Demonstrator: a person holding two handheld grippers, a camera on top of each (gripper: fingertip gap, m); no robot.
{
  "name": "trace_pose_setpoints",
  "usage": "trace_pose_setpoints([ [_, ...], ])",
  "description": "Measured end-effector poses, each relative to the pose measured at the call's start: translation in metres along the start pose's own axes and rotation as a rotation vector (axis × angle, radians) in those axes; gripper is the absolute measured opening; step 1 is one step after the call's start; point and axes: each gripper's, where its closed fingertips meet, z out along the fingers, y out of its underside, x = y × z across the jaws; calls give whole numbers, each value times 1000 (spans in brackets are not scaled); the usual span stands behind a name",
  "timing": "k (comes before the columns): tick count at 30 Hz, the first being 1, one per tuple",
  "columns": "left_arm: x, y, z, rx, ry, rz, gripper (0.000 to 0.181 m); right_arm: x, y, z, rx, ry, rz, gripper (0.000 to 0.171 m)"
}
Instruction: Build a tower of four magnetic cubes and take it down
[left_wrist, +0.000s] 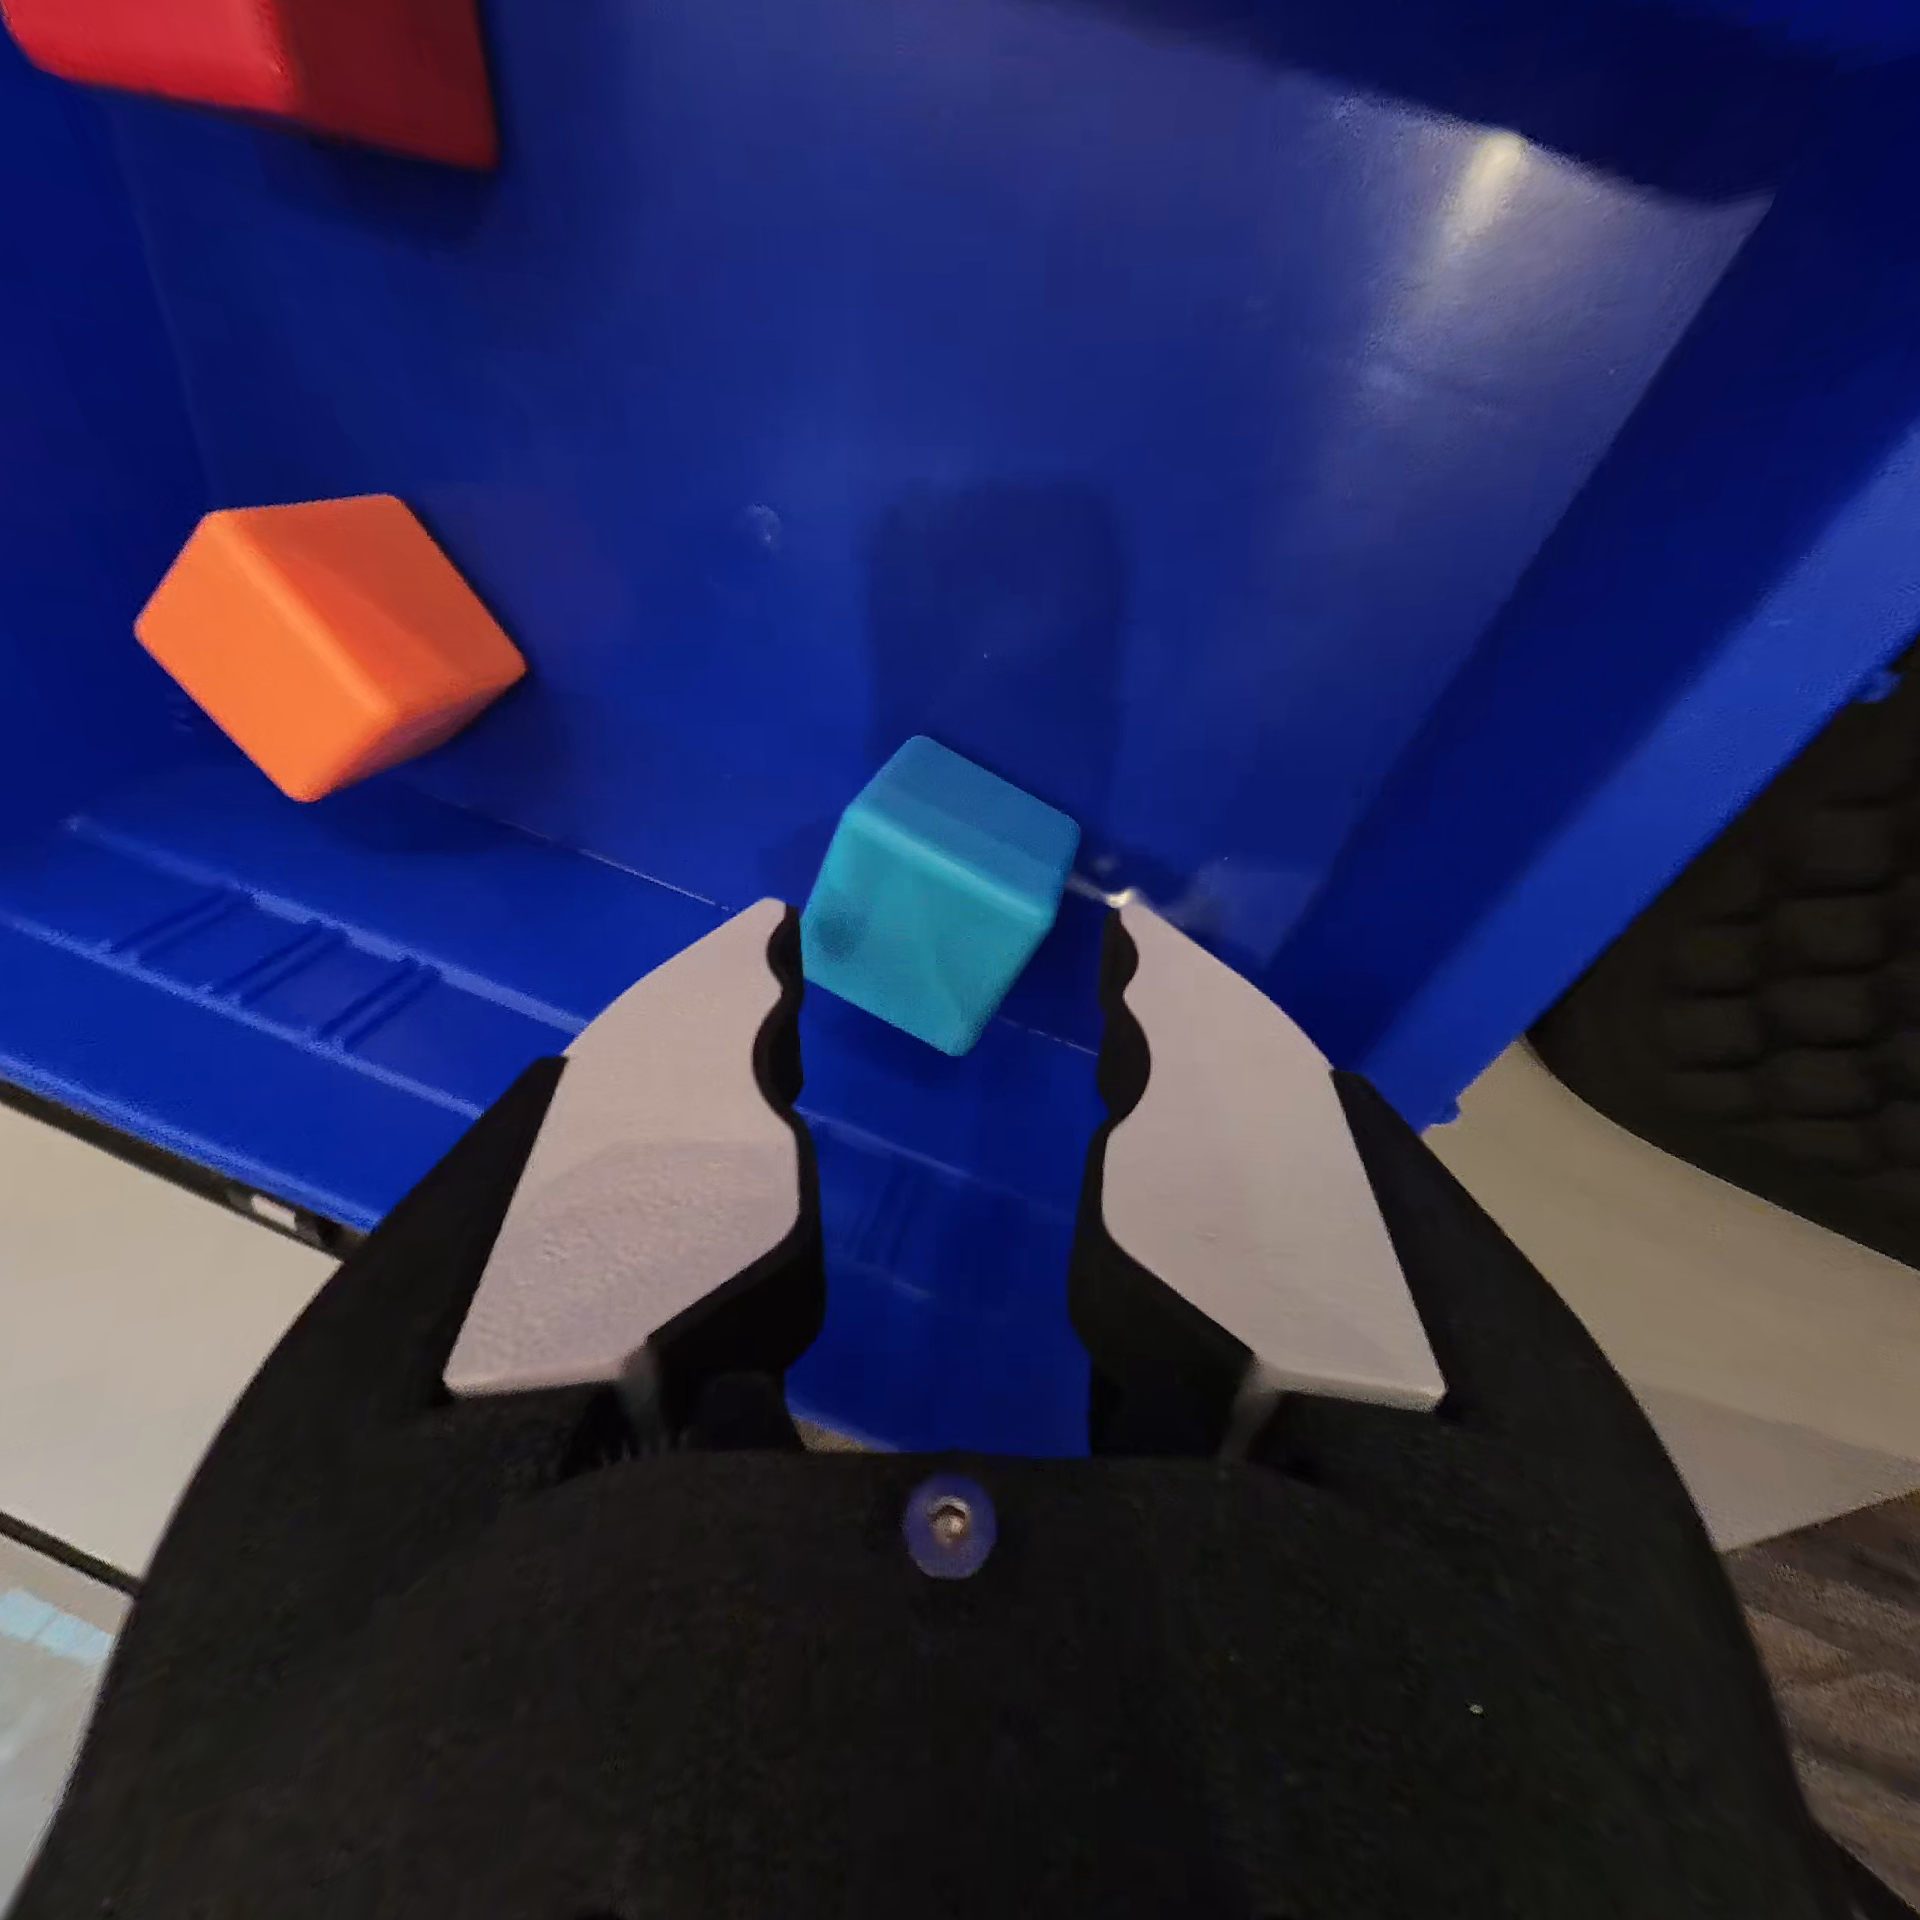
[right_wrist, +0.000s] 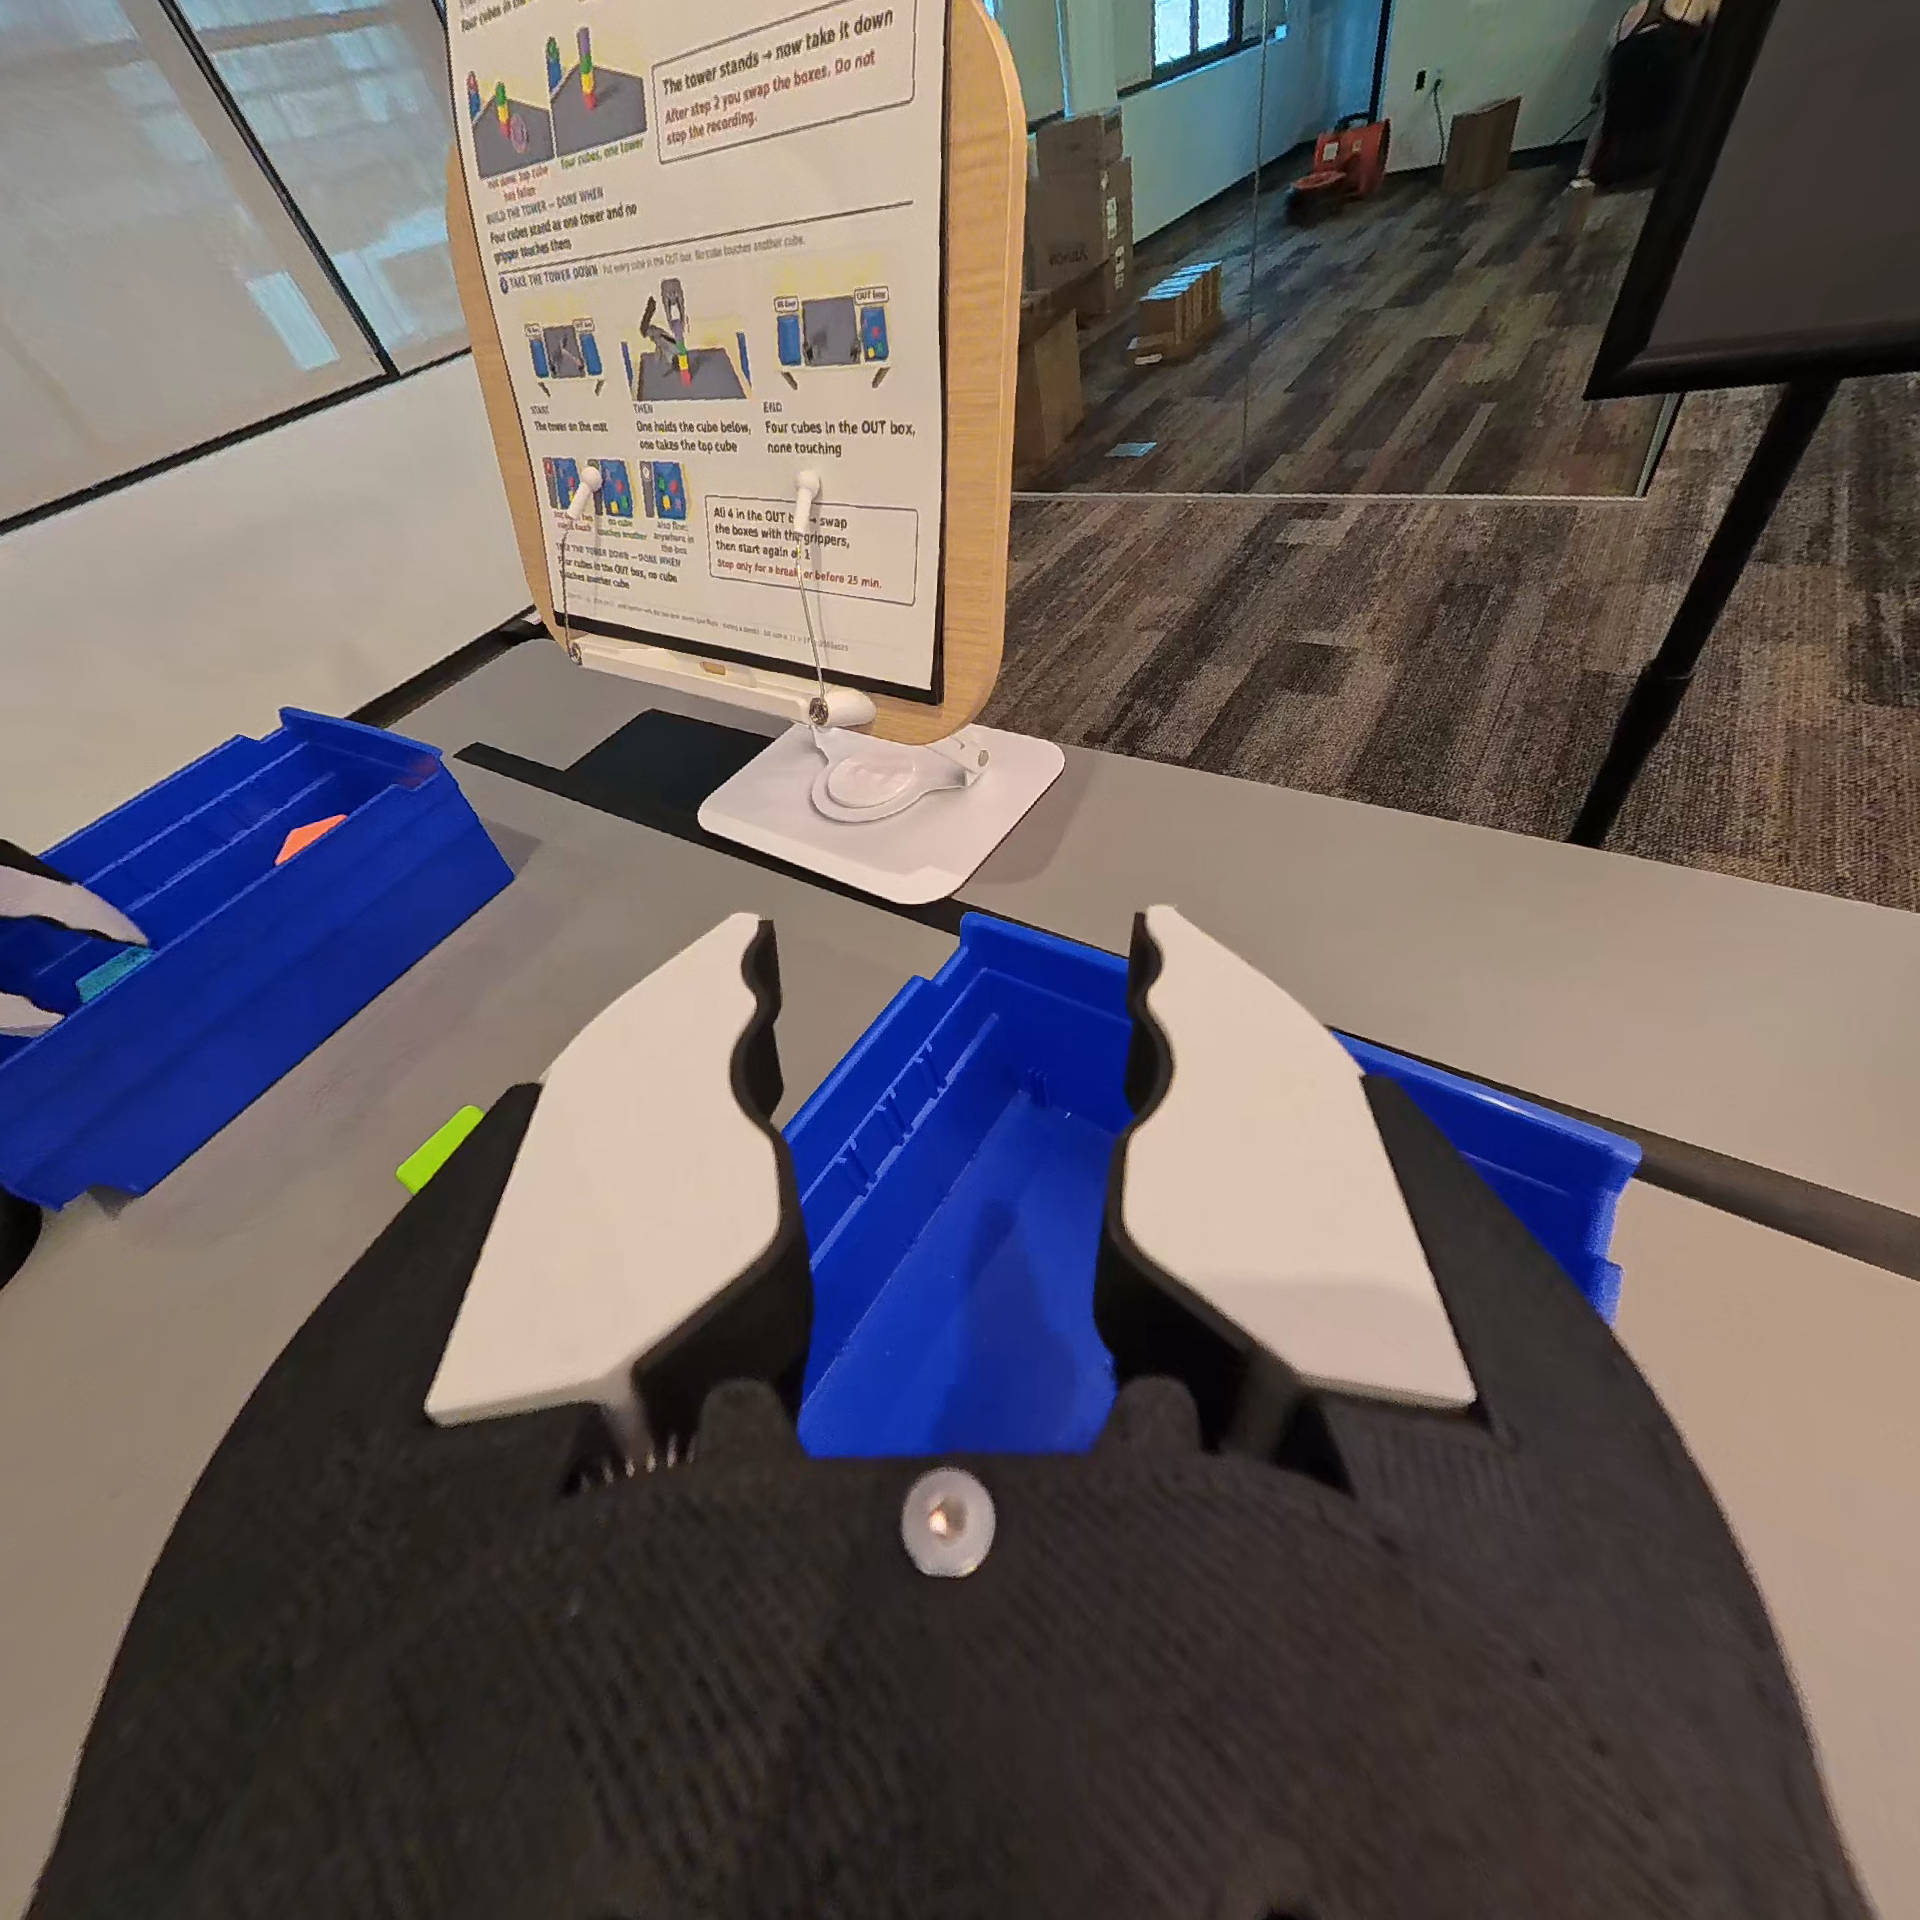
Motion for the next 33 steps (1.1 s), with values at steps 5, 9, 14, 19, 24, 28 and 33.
trace_pose_setpoints([
  [5,-4,4,14,-35,-7,41,54,1,4,5,-21,-2,1,66],
  [9,-5,9,24,-66,-5,54,56,0,6,8,-31,-9,0,66],
  [14,-6,15,31,-116,-24,86,56,-1,8,11,-41,-17,1,66],
  [19,-9,6,11,-83,-38,73,55,-1,7,11,-37,-23,5,66],
  [24,-25,-39,-64,81,-159,90,55,0,8,11,-40,-23,11,66],
  [28,-18,-112,-130,255,-231,176,55,-1,7,11,-40,-24,11,66],
  [33,19,-216,-147,350,-171,279,55,-4,9,10,-50,-33,10,66],
])
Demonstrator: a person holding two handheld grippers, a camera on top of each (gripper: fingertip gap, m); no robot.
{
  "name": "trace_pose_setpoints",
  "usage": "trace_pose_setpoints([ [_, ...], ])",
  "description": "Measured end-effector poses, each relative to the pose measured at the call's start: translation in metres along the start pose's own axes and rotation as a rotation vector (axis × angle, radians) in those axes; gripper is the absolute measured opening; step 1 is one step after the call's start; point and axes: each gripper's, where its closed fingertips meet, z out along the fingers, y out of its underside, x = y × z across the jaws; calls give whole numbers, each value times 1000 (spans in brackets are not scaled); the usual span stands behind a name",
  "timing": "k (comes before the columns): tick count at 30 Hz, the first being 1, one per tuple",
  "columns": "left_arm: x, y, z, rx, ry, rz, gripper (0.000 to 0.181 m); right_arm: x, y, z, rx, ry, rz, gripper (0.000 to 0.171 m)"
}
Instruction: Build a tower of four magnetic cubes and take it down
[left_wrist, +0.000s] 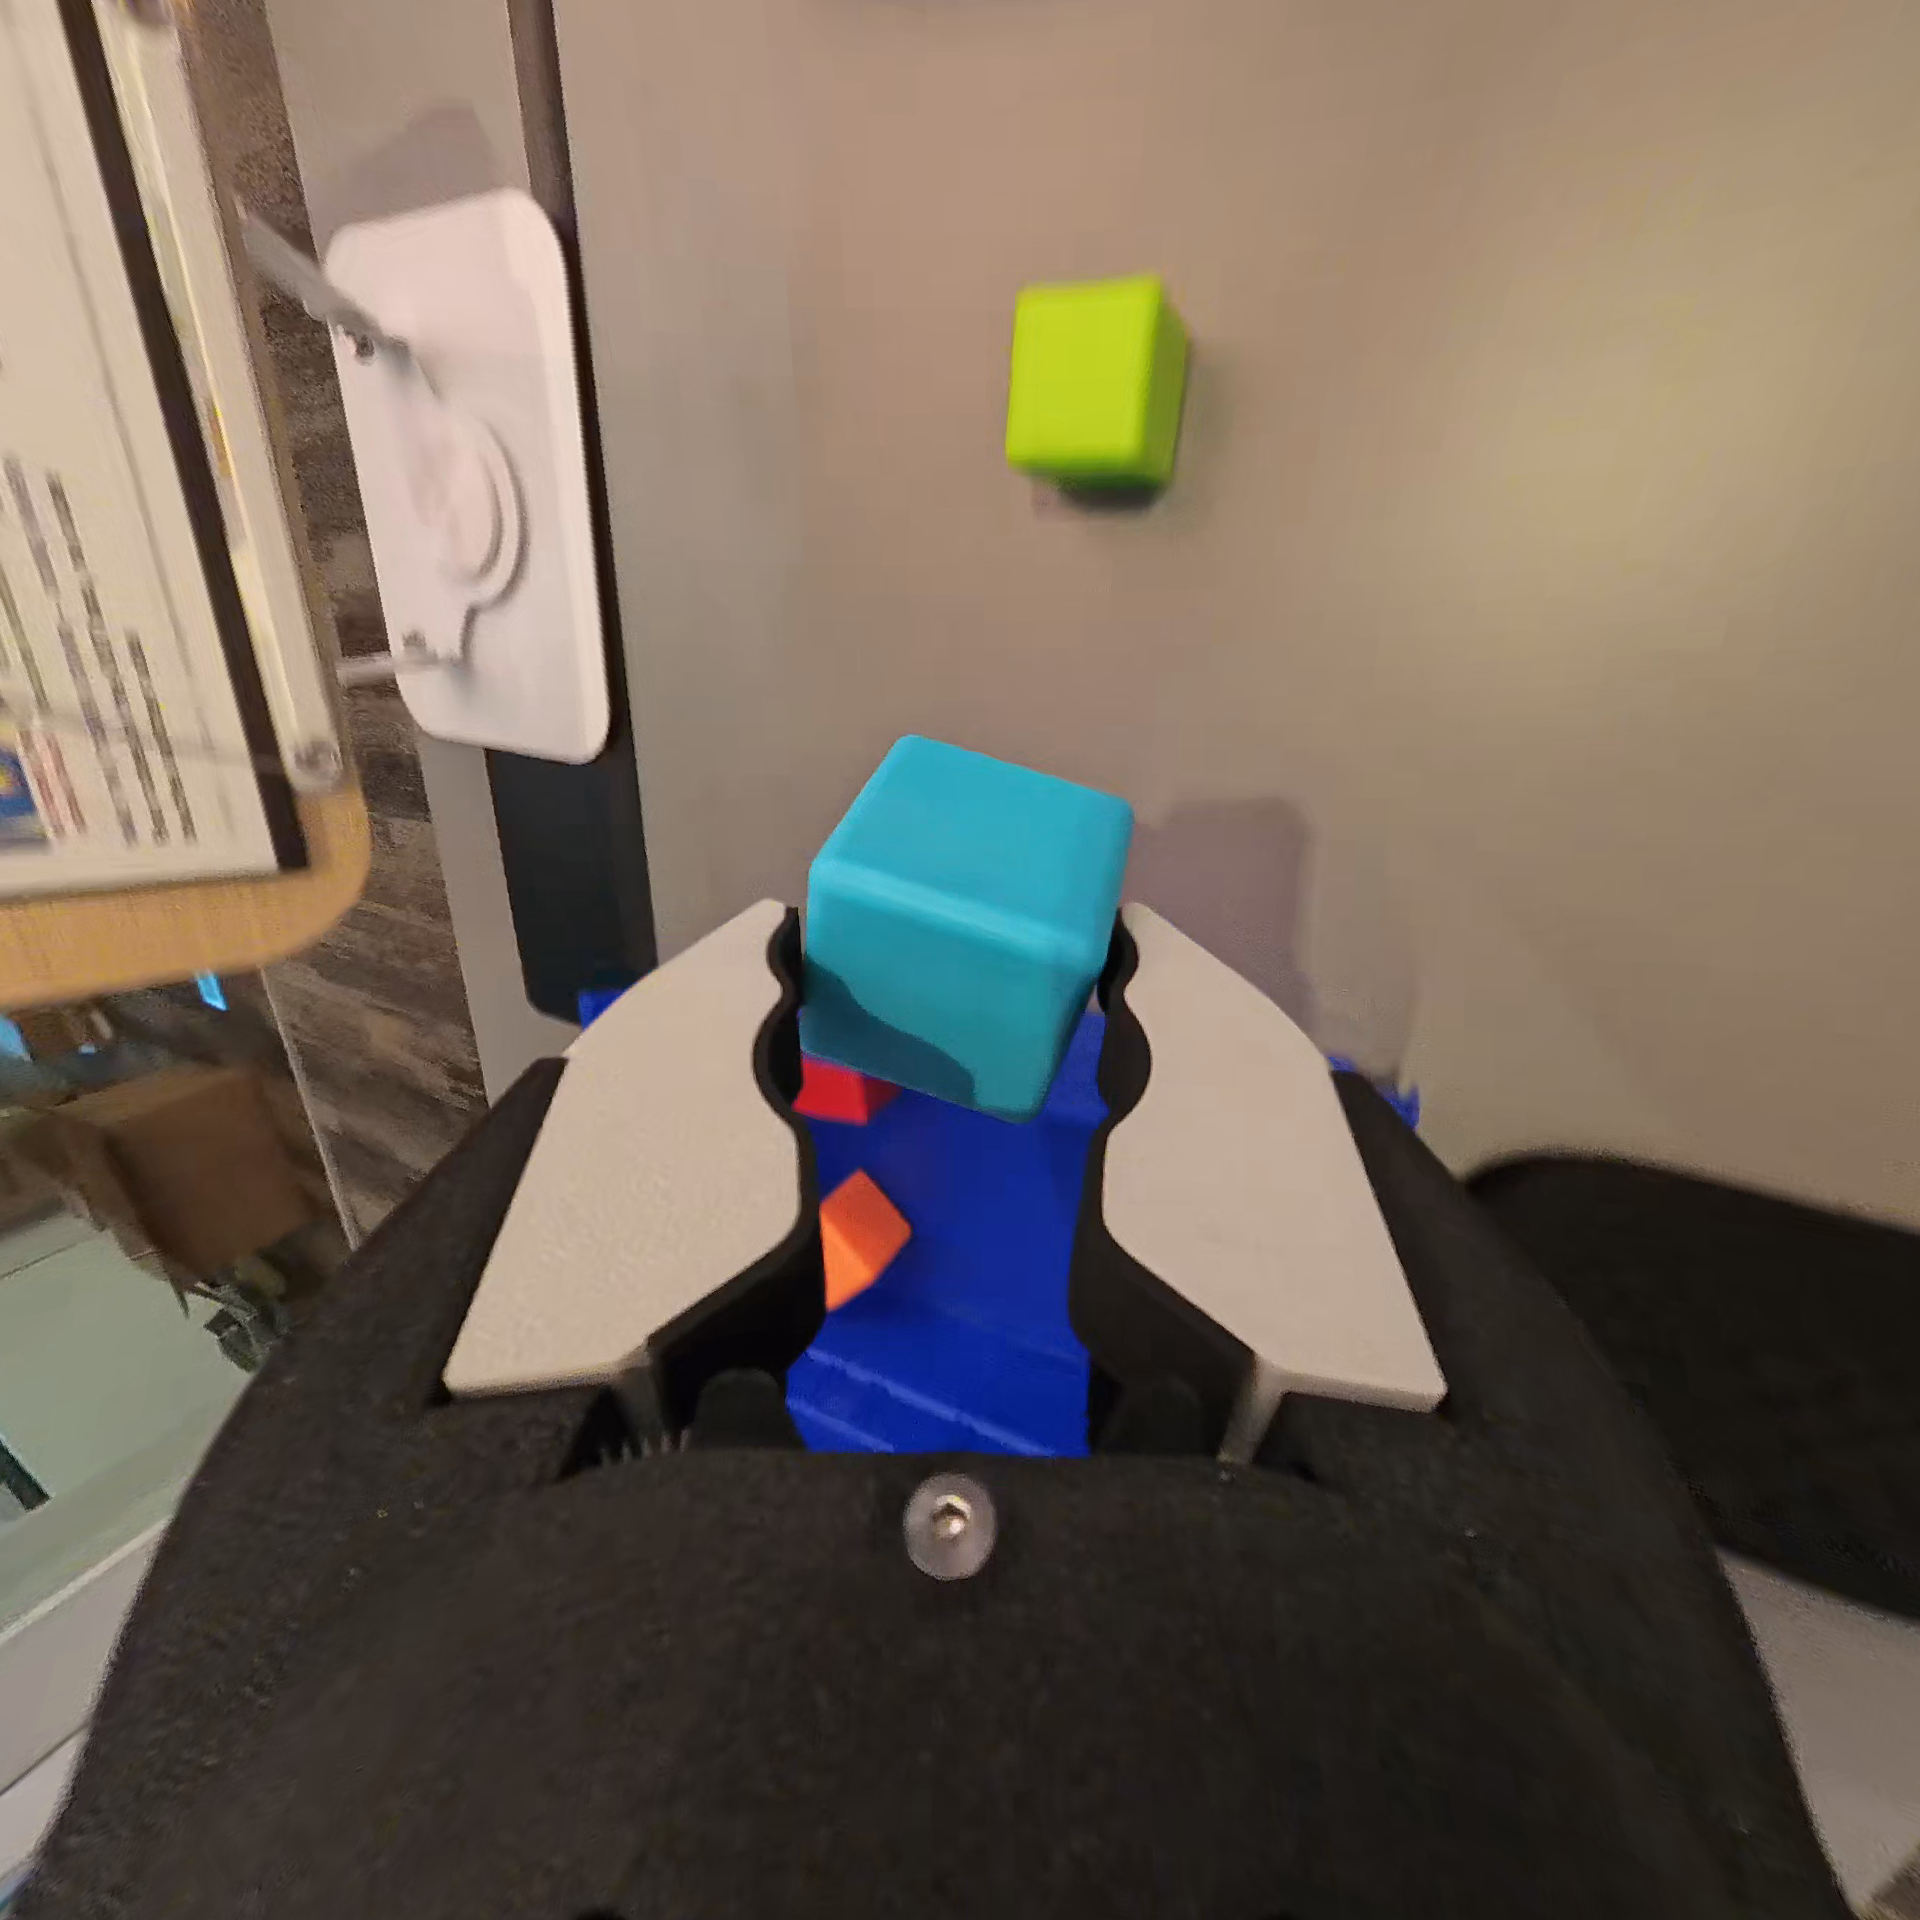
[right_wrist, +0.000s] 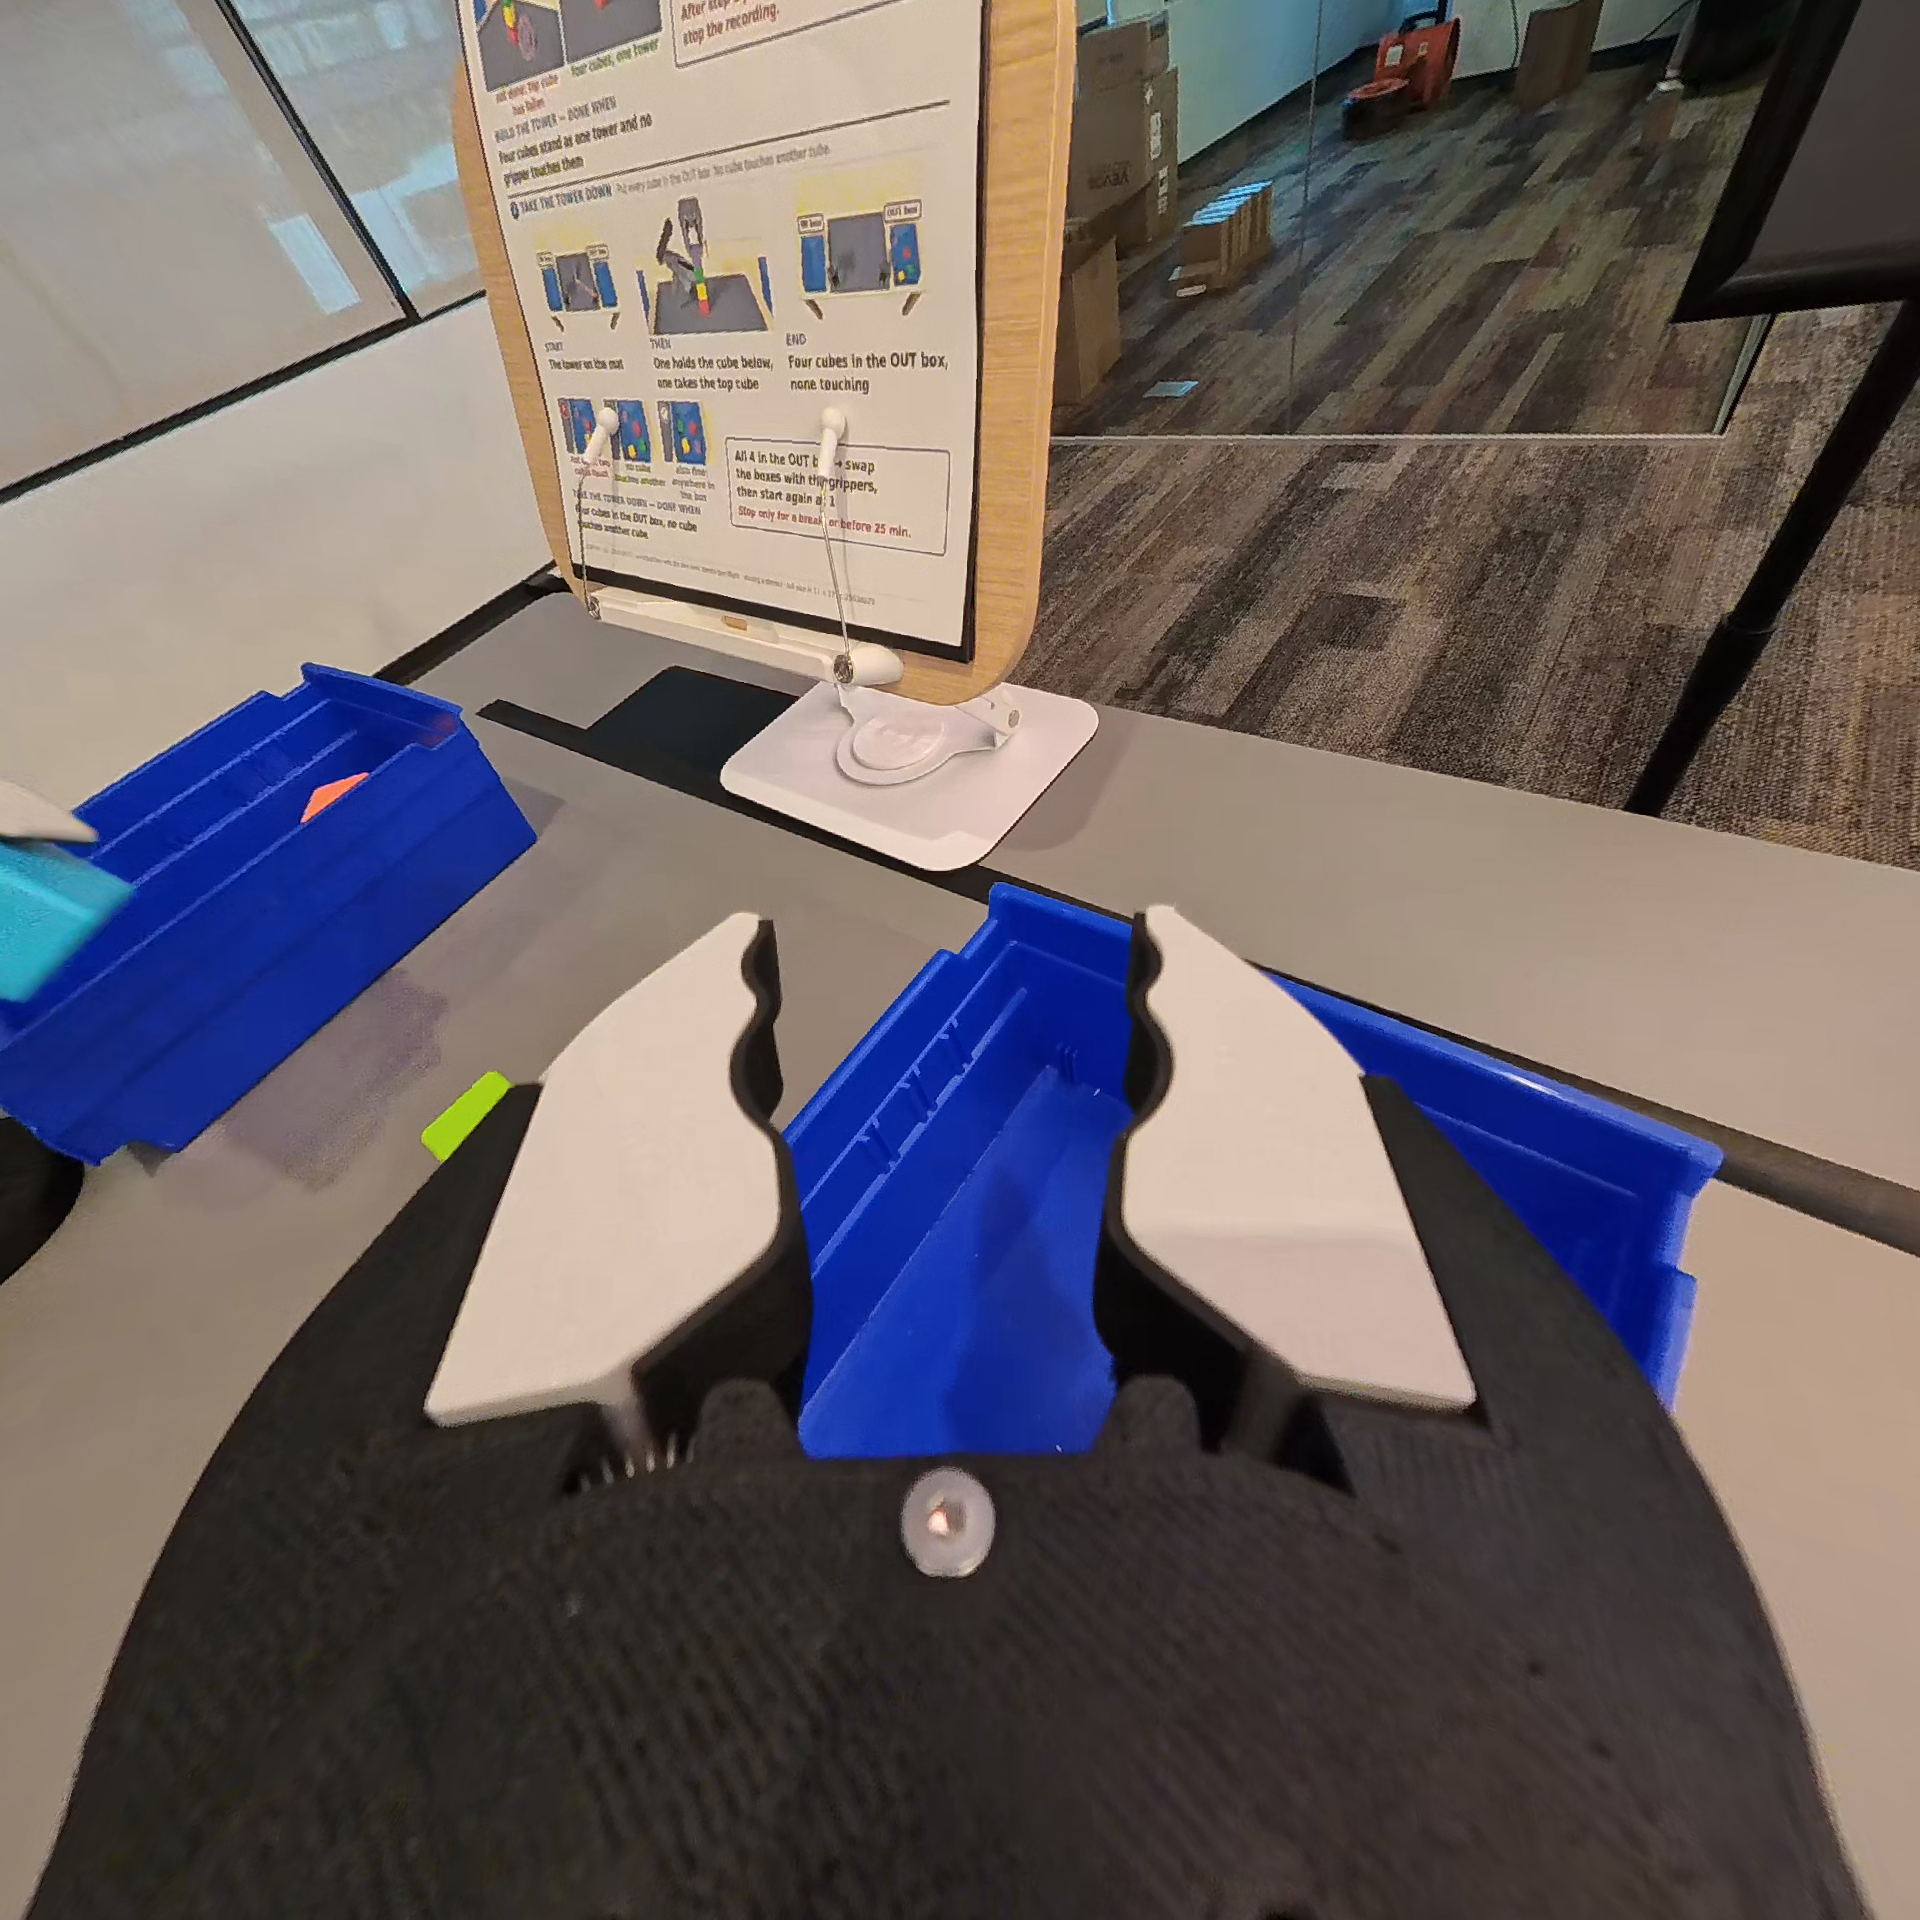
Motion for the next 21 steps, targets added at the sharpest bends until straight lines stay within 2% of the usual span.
trace_pose_setpoints([
  [4,9,-44,47,-104,83,48,55,1,2,-2,-4,-6,12,66],
  [10,17,-73,95,-229,163,55,54,5,4,-6,3,-17,36,66],
  [16,25,-86,120,-256,255,14,54,6,3,-9,16,-29,45,66],
  [21,24,-74,135,-351,237,12,54,5,2,-8,25,-46,58,66],
])
